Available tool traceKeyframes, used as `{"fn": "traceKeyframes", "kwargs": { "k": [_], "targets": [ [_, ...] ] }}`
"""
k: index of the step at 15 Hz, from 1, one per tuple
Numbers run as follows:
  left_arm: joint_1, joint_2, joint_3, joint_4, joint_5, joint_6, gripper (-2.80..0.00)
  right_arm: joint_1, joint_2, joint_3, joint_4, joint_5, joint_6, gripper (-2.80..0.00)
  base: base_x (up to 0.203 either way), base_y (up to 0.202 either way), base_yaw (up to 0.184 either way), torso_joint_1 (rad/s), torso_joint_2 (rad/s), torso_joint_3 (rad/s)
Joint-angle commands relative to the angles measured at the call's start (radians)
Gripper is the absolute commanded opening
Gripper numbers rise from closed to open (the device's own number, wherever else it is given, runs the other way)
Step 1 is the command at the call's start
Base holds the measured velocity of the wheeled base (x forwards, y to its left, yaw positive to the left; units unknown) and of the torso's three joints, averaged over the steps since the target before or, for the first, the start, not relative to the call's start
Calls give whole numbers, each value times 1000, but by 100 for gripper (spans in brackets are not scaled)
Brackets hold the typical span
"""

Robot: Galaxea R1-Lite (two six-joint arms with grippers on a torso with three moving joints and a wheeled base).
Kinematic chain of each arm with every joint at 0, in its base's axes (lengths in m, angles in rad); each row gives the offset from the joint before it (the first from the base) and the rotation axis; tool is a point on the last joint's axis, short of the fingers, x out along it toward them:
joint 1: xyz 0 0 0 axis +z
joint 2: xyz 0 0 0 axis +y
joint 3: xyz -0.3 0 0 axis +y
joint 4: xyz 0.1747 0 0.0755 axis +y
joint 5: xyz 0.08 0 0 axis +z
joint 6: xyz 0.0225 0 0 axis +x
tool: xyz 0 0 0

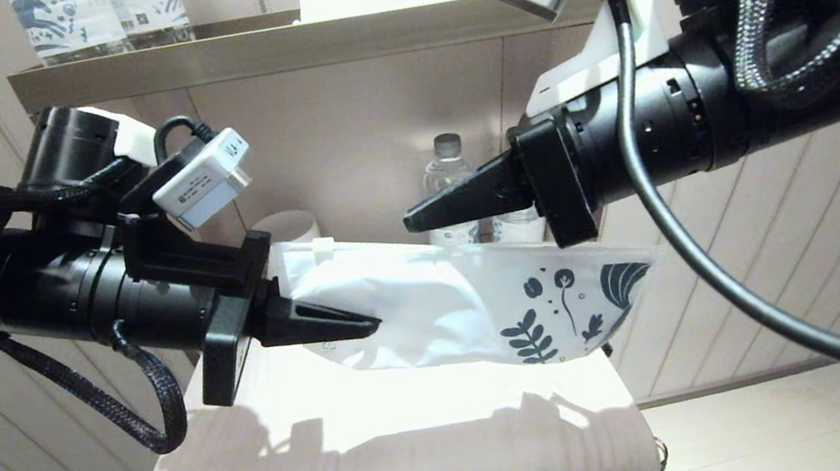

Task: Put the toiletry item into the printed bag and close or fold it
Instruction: Hand it to the other hand

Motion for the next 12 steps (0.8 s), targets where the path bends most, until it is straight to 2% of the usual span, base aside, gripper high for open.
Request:
{"fn": "traceKeyframes", "kwargs": {
  "k": [1, 7, 12],
  "targets": [
    [2, 2, -1, 2, -6, 4, -280, 2, 1, -8, 1, -4, 0, -280, 0, 0, 0, 0, 0, 0],
    [2, 0, 1, 2, -6, 5, -280, 10, 12, -47, 6, -6, -2, -280, 0, 0, 0, 0, 0, 0],
    [2, -1, 2, 2, -6, 7, -280, 15, 12, -37, 2, -45, -5, -280, 0, 0, 0, 0, 0, 0]
  ]
}}
